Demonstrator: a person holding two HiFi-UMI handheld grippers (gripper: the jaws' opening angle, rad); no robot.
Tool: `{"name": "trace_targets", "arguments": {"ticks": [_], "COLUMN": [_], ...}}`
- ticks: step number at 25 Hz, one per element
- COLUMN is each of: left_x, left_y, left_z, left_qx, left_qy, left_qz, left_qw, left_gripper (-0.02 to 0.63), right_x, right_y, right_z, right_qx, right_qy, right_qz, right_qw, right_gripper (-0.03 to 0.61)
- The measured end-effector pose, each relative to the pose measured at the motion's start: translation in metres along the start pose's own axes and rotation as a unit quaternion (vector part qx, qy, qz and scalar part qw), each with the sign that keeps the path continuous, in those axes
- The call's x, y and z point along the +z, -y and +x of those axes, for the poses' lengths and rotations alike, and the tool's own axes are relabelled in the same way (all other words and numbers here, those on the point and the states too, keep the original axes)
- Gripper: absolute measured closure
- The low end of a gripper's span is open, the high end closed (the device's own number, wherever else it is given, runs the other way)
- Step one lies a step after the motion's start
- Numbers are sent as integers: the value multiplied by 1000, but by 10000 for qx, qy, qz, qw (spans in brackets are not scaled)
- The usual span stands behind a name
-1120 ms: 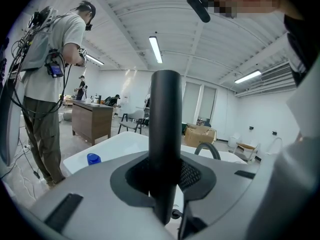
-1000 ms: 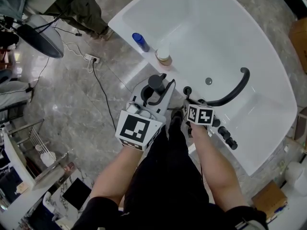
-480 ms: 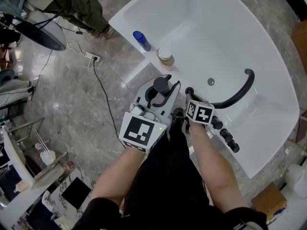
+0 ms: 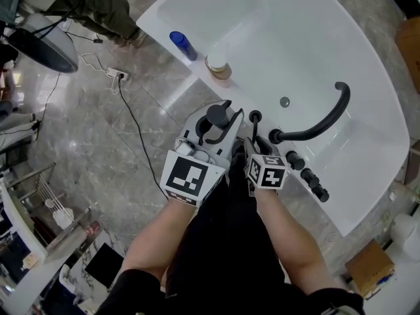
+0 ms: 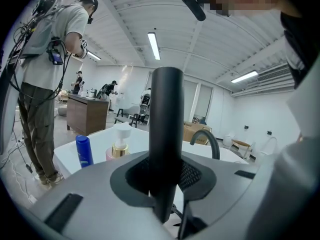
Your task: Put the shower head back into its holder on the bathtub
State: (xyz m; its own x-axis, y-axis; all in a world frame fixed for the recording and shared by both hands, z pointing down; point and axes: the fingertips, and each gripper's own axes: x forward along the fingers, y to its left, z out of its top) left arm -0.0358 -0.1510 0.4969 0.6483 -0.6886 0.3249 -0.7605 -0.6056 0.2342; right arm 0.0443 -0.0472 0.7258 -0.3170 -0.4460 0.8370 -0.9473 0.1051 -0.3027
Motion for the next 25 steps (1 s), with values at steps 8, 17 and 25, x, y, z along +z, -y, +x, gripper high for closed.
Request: {"name": "trace_targets", "arguments": {"ticks": [8,17,25], "left_x": [-36,-61,-3], "left_y": [-6,-8,6], "left_z": [15,14,-10], "left_qx": [-82,-93,-60], "left_qy": [-83,-315,-192], "left_qz": [103,144,248], "left_qw": [9999,9994,9995], "left_gripper": [505,505,505], "right_x": [-68,-84,-48], "right_y": [39,54,10], "right_z": [40,68,-16], "right_qx": [-275,-344,111], "right_qy": [-234,-198,-54], "right_qz": [111,13,-128], "right_qw": [9993,9992,9998], "right_gripper": [405,484,506]}}
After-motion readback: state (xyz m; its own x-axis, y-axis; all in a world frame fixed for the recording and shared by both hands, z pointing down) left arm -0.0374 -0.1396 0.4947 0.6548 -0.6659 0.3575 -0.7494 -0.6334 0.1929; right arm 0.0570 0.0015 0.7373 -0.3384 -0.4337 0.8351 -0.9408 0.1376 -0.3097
